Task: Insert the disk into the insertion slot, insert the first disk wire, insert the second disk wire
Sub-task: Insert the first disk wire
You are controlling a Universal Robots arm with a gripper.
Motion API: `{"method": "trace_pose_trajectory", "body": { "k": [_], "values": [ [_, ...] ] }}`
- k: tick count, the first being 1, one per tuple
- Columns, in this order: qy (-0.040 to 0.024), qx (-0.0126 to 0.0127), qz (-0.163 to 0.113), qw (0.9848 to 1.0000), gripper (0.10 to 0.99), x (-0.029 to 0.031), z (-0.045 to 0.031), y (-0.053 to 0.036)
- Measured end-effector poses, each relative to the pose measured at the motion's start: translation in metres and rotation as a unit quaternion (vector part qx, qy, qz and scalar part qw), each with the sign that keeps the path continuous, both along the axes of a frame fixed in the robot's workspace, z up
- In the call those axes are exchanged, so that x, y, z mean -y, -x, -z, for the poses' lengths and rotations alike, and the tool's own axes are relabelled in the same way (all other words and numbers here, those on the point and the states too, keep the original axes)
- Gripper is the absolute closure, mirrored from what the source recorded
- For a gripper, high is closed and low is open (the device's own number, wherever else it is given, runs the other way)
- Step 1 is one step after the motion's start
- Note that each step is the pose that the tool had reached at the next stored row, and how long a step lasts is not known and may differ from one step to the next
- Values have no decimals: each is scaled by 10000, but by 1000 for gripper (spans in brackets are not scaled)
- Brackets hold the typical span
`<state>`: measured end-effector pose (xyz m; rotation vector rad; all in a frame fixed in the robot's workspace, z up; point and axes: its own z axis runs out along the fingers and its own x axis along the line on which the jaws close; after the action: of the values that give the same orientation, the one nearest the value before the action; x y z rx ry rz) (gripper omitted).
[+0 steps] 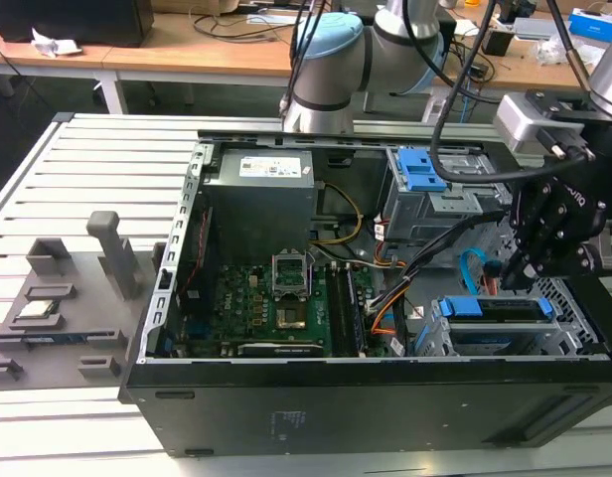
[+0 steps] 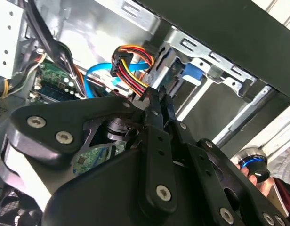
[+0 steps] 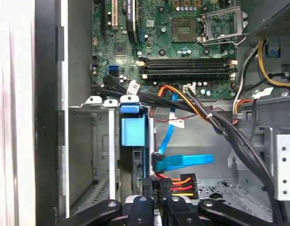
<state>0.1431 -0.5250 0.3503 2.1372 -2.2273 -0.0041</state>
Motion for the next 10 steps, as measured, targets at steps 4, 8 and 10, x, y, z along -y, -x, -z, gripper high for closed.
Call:
{"method": "trace_pose_trajectory", "body": {
  "k": [4,8,10],
  "values": [
    [-1,0,-1,10000,918,45,24,-17],
    [1,0,0,10000,918,54,44,-51],
    [-1,0,0,10000,918,54,54,-53]
  ]
}}
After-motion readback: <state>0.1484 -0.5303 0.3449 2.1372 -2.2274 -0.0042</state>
